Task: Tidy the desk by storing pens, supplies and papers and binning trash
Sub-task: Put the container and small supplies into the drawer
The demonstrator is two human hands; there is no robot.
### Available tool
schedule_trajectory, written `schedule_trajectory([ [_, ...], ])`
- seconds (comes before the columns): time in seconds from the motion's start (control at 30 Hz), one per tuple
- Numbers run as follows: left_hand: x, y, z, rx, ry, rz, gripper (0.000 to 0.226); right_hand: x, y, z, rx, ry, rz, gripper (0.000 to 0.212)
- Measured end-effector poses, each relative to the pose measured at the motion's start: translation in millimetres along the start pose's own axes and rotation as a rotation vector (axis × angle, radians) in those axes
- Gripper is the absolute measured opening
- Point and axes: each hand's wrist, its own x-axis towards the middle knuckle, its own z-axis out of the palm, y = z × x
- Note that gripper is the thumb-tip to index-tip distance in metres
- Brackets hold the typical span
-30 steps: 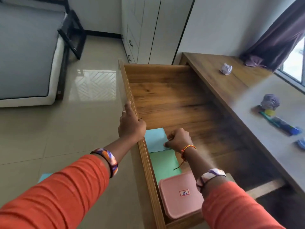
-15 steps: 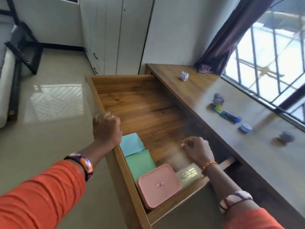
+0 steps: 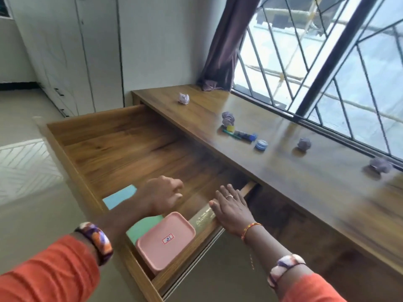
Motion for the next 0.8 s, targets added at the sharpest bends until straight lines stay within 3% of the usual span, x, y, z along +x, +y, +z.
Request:
schedule_trajectory([
  [0.23,40.1,56.3,2.9,-0.134,-0.203,0.237,0.024,-9.0,5.8,-9.3,-0.161,0.033,-0.124,0.051],
  [0.43,84.1,47.3,-10.8,-0.095,-0.153,0.187,0.024,-6.5,16.7,-24.2,-0.228,0.097,-0.329,0.081],
  [0.57,117.3,47.3,-18.2,-0.107,-0.102,0.134,0.024,9.2,34.2,-40.5,-0.072,0.052,-0.366,0.048],
  [0.7,158.4,63.2,-22.4,-0.156,-0.006,0.112,0.036,51.6,70.3,-59.7,0.074,0.228,-0.369,0.041],
  [0.8,194.4,84.2,-20.9,-0.144,0.076,0.111,0.047,89.3,109.8,-73.6,0.281,0.467,-0.302,0.026],
])
